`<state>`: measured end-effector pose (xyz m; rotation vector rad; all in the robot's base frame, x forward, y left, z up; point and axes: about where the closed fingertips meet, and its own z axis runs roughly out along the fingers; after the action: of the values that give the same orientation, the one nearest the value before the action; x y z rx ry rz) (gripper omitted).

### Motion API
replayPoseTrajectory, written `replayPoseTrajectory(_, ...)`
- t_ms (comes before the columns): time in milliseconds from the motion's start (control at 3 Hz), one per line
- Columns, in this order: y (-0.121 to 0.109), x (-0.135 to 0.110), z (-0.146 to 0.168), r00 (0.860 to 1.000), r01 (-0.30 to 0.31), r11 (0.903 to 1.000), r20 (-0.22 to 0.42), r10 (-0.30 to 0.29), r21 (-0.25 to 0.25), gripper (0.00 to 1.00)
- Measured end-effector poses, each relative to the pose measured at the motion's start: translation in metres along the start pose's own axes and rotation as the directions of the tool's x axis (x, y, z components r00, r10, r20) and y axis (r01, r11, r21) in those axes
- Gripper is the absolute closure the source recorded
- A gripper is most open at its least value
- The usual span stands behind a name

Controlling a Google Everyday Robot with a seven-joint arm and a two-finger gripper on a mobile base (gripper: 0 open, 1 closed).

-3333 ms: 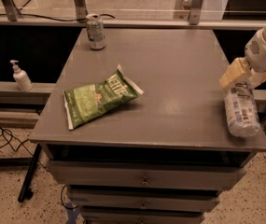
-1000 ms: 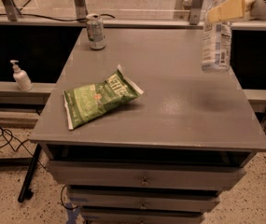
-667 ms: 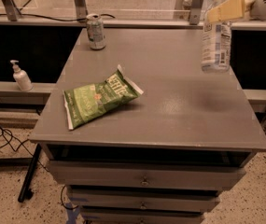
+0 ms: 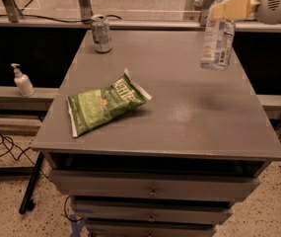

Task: Place blue plastic bottle upright

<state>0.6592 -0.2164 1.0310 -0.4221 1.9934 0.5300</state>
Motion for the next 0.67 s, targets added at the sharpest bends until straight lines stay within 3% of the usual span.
replayPoseTrajectory(333,0.013,-0.015,0.023,0.99,0.087,0.9962,0.114,-0.086,-0.005,1.0)
replayPoseTrajectory(667,0.022,-0.025,0.041,0.967,0.187,0.9824,0.176,-0.185,0.007,1.0)
